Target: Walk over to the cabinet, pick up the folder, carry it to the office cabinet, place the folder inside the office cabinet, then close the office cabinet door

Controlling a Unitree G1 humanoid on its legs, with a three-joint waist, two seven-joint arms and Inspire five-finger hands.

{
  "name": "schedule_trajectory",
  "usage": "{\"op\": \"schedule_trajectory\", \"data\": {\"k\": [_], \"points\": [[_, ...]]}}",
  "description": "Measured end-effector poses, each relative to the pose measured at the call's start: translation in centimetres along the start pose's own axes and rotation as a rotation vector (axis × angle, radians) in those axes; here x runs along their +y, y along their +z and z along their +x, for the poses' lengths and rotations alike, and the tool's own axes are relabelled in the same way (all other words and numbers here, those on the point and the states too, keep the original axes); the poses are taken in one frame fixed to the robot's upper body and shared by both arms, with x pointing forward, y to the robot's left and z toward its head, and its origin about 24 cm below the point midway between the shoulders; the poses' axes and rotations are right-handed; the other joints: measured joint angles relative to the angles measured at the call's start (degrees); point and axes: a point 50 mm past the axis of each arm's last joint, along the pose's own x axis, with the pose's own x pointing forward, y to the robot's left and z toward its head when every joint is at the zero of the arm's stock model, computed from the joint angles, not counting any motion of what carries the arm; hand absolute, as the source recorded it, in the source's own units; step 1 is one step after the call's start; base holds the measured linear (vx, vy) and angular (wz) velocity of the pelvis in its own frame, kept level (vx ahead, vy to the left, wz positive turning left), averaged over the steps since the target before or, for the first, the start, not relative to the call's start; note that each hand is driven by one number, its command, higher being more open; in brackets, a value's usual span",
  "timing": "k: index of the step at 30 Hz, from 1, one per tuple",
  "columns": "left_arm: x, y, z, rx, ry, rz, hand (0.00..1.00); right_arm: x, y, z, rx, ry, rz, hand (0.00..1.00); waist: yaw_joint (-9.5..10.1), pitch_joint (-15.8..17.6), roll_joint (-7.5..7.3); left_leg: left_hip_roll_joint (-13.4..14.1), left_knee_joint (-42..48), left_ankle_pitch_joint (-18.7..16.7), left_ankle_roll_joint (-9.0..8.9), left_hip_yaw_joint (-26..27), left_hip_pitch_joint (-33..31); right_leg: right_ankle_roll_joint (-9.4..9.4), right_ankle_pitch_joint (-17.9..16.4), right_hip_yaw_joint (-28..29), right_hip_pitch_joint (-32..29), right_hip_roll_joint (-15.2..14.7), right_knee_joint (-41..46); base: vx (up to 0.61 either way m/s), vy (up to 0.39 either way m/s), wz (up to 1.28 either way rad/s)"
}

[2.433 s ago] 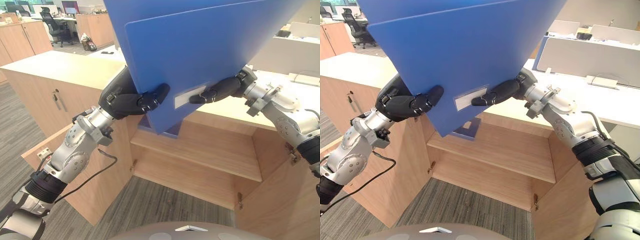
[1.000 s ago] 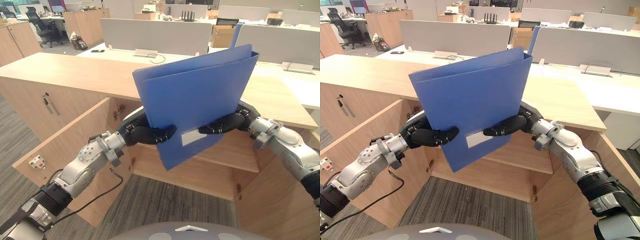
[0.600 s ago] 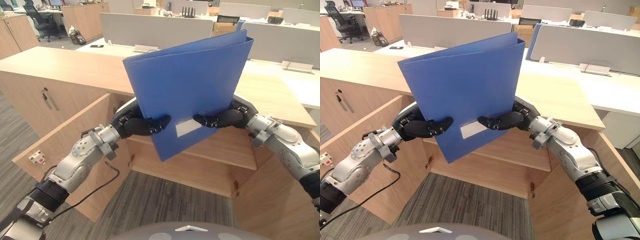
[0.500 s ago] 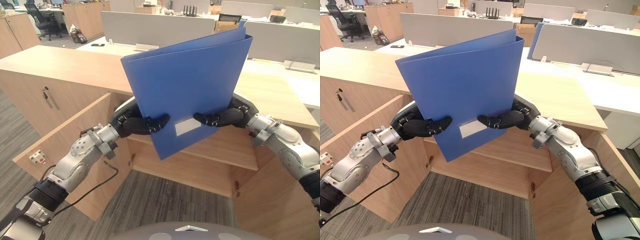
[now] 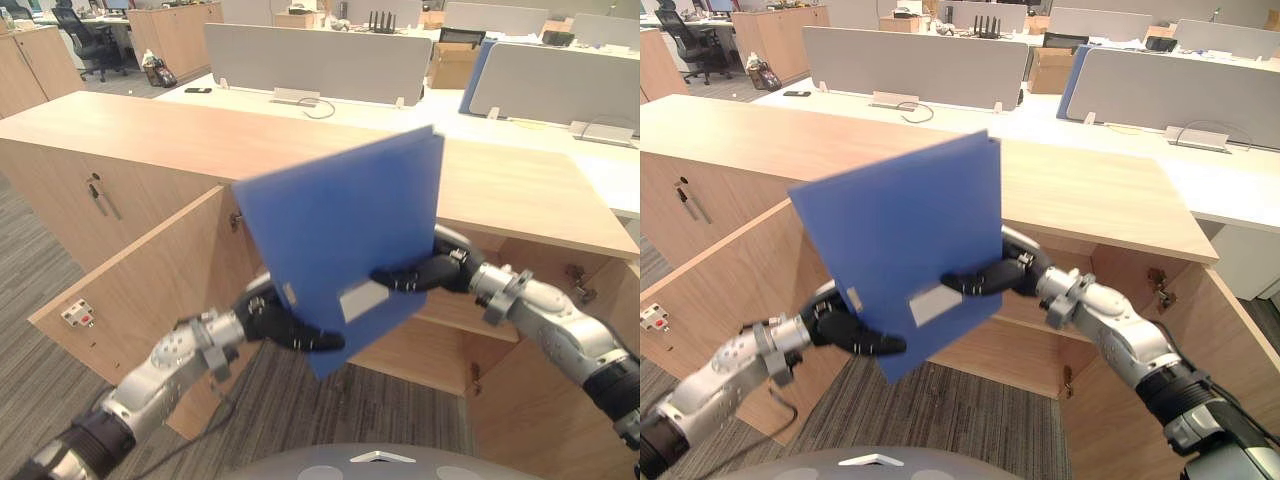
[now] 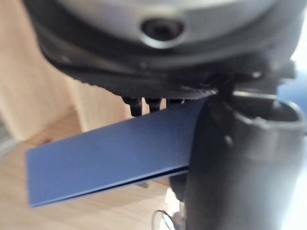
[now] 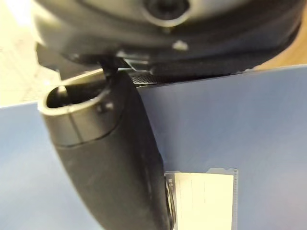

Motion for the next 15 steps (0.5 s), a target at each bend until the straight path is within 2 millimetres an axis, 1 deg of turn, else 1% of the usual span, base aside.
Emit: {"op": "schedule_trajectory", "data": {"k": [1, 2, 4, 5, 6, 7, 8, 9, 10, 12, 14, 15], "points": [[0.0, -4.0, -0.9, 0.138, 0.061, -0.088, 1.00, 0.8, -1.3, 0.1, 0.025, 0.019, 0.042, 0.00, -0.47, 0.16, -0.15, 0.08, 0.00, 0.09, -0.09, -0.32, -0.45, 0.00, -0.02, -0.01, -0.35, 0.10, -0.03, -0.01, -0.004, 0.03], [0.0, -5.6, -1.4, 0.191, 0.089, -0.125, 1.00, 1.0, -1.7, 0.1, 0.029, 0.017, 0.057, 0.00, -0.52, 0.15, -0.25, 0.13, 0.00, 0.15, -0.10, -0.35, -0.83, -0.01, -0.02, 0.04, -0.74, 0.13, -0.02, 0.00, 0.000, 0.00], [-0.4, -11.2, -3.4, 0.390, 0.219, -0.247, 1.00, 1.4, -2.8, -0.4, 0.040, 0.026, 0.124, 0.00, -0.55, 0.67, -0.72, 0.11, 0.01, 0.25, -0.10, -0.33, -1.97, 0.00, 0.01, 0.46, -2.02, 0.16, 0.01, 0.02, 0.003, -0.02], [-0.6, -12.6, -4.0, 0.440, 0.263, -0.274, 1.00, 1.6, -3.1, -0.4, 0.042, 0.037, 0.139, 0.00, -0.63, 1.03, -0.79, -0.02, 0.03, 0.18, -0.09, -0.32, -1.92, 0.01, 0.01, 0.56, -1.96, 0.16, -0.06, 0.04, 0.012, 0.07], [-0.5, -14.2, -5.0, 0.485, 0.360, -0.324, 1.00, 1.9, -3.7, -0.7, 0.050, 0.050, 0.162, 0.00, -0.98, 1.35, -1.15, -0.28, 0.05, 0.09, -0.01, -0.75, -2.03, -0.02, 0.02, 0.48, -1.87, 0.04, -0.06, 0.04, 0.014, 0.08], [-0.3, -14.6, -5.4, 0.495, 0.400, -0.341, 1.00, 1.9, -3.9, -0.7, 0.059, 0.057, 0.168, 0.00, -1.06, 1.55, -1.23, -0.35, 0.05, 0.07, 0.00, -0.76, -1.96, -0.02, 0.02, 0.51, -1.84, -0.01, -0.02, 0.04, 0.018, 0.07], [-0.1, -15.3, -6.1, 0.513, 0.464, -0.368, 1.00, 2.0, -4.2, -0.8, 0.075, 0.072, 0.170, 0.00, -1.02, 1.87, -1.20, -0.57, 0.05, -0.09, 0.15, -0.69, -1.85, -0.01, 0.04, 0.59, -1.72, -0.17, -0.07, 0.06, 0.029, -0.01], [-0.3, -16.5, -7.1, 0.546, 0.544, -0.414, 1.00, 1.9, -4.5, -0.9, 0.104, 0.085, 0.148, 0.00, -0.84, 2.20, -0.95, -0.89, 0.06, -0.26, 0.39, -0.67, -1.71, 0.34, 0.28, 0.61, -1.55, -0.20, -0.06, 0.06, 0.030, -0.01], [-0.4, -16.7, -7.3, 0.550, 0.561, -0.428, 1.00, 1.9, -4.6, -1.0, 0.109, 0.086, 0.145, 0.00, -0.82, 2.21, -0.92, -0.96, 0.07, -0.28, 0.43, -0.67, -1.69, 0.32, 0.32, 0.61, -1.51, -0.25, -0.05, 0.06, 0.036, 0.00], [-1.1, -18.4, -8.7, 0.558, 0.706, -0.550, 1.00, 1.3, -5.5, -1.5, 0.185, 0.080, 0.073, 0.00, -0.83, 2.44, -0.58, -1.35, 0.08, -0.44, 0.68, -0.63, -1.53, 0.24, 0.47, 0.65, -1.22, -0.64, -0.19, 0.05, 0.038, 0.00], [-1.8, -19.3, -9.5, 0.530, 0.810, -0.641, 1.00, 0.6, -6.3, -2.2, 0.247, 0.051, 0.017, 0.00, -0.51, 2.80, -0.25, -1.56, 0.08, -0.65, 0.95, -0.63, -1.07, 0.34, 0.52, 0.62, -0.64, -0.84, -0.39, 0.04, 0.036, 0.01], [-2.3, -19.8, -9.9, 0.513, 0.880, -0.699, 1.00, -0.1, -7.0, -2.8, 0.281, 0.004, 0.001, 0.00, -0.33, 3.14, 0.13, -1.74, 0.07, -1.09, 0.59, -0.65, -0.60, 0.41, 0.44, 0.55, -0.08, -1.00, -0.51, 0.03, 0.038, 0.02]]}}
